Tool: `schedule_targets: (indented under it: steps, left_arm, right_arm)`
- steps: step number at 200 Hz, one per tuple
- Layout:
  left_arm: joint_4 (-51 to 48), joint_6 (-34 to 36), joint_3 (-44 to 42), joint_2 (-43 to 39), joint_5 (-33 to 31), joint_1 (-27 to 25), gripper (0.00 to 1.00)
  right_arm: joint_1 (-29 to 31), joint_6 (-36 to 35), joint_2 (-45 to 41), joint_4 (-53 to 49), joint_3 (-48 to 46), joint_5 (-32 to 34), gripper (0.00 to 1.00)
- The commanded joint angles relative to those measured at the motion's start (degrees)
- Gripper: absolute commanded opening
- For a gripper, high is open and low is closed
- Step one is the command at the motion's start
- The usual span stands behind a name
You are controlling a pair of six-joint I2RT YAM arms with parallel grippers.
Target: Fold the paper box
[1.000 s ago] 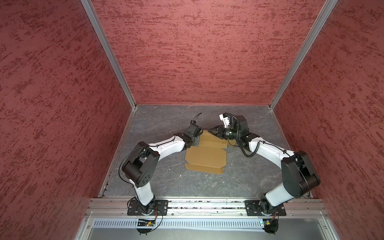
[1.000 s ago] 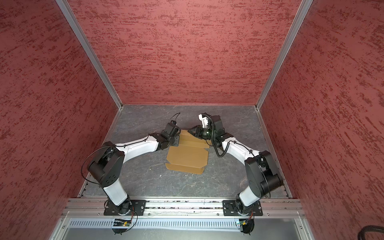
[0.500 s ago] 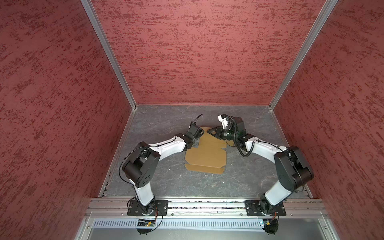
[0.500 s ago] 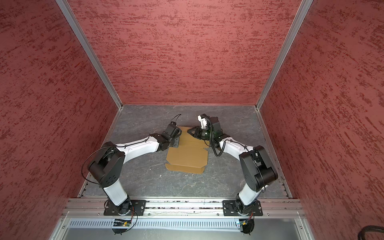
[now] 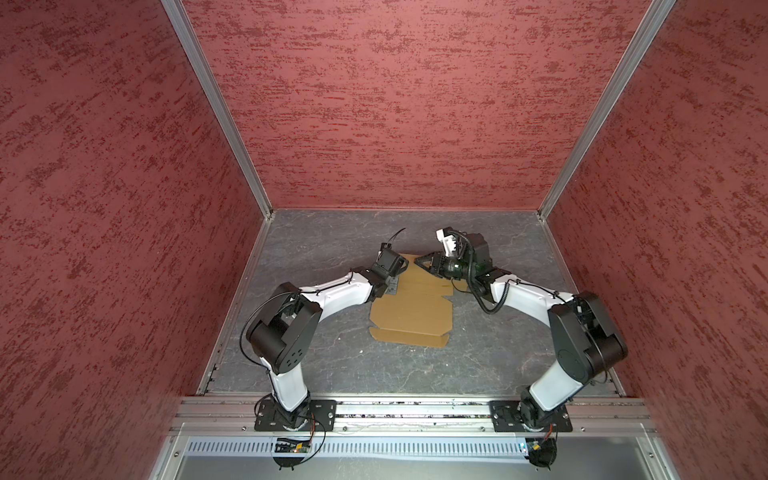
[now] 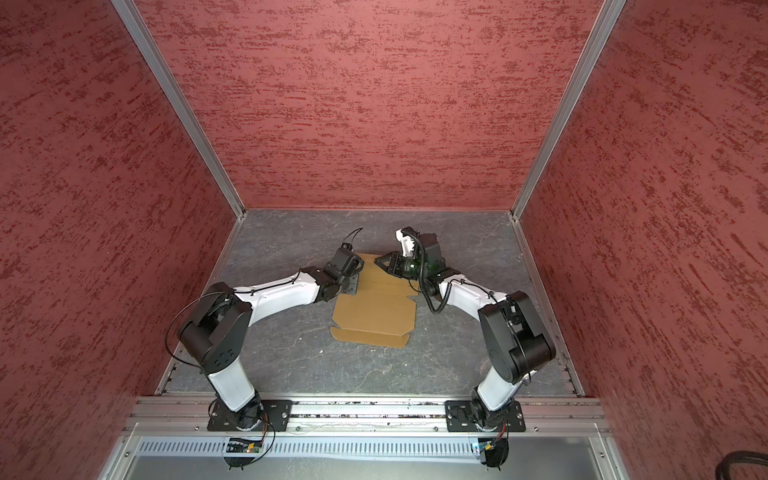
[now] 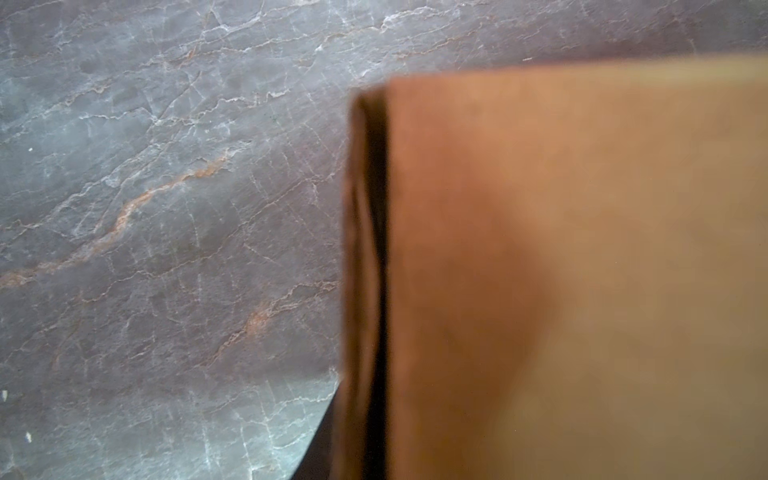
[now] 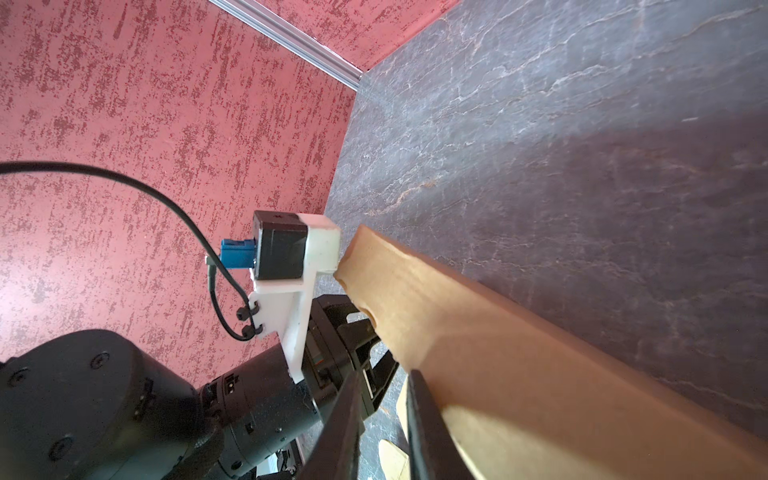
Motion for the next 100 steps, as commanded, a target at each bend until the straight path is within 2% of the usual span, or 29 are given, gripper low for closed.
schedule_targets:
  steps: [1,35,100]
  left_arm:
    - [2.85,-0.98,1.34,1.83,-0.93,-0.12,0.25]
    - [5.95,-1.34,0.67,2.83,-1.27,-0.03,0.25]
    - [9.4,-1.47,-0.59,3.33,-3.23,-0.09,0.13]
  right_arm:
    - [0.24,-0.33,-0.56,0.67,-0.49,1.37,0.22]
    - [0.25,-0.49,-0.81,0.3,-0.53,1.57,0.22]
    - [0.22,-0.3,-1.84,0.1,-0.33,1.65,0.22]
